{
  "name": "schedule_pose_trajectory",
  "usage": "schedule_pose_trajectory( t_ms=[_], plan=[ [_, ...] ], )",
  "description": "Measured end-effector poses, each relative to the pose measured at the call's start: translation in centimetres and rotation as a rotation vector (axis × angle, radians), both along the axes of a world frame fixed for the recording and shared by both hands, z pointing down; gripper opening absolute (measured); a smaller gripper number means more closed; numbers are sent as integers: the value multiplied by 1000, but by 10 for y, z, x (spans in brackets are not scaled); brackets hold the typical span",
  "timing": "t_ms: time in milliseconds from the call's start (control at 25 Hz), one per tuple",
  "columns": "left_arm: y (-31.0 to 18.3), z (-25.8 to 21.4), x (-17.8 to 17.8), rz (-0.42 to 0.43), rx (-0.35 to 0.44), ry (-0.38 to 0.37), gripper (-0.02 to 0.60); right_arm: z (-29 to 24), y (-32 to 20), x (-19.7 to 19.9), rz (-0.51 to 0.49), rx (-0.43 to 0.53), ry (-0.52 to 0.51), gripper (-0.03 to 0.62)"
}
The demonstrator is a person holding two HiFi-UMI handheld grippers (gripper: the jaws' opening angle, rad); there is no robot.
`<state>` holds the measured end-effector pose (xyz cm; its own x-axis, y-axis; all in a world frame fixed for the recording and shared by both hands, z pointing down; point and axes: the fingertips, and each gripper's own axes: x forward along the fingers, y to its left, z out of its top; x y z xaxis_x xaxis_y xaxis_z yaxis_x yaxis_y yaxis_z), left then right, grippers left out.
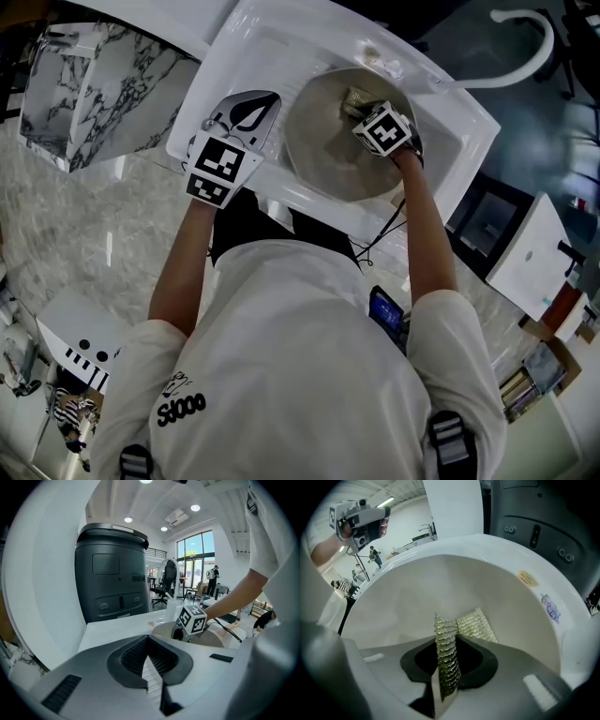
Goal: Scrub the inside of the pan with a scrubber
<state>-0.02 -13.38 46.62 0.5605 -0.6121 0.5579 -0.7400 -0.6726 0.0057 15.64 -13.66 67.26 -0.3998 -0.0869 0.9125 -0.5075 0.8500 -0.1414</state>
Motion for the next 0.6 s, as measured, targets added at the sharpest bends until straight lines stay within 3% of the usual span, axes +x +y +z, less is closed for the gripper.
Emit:
schedule_pose_trajectory(
  t_ms=[600],
  plan=[
    [-9,-7,7,12,16,17,5,-9,91,-36,-82,-256,-162,86]
  ],
)
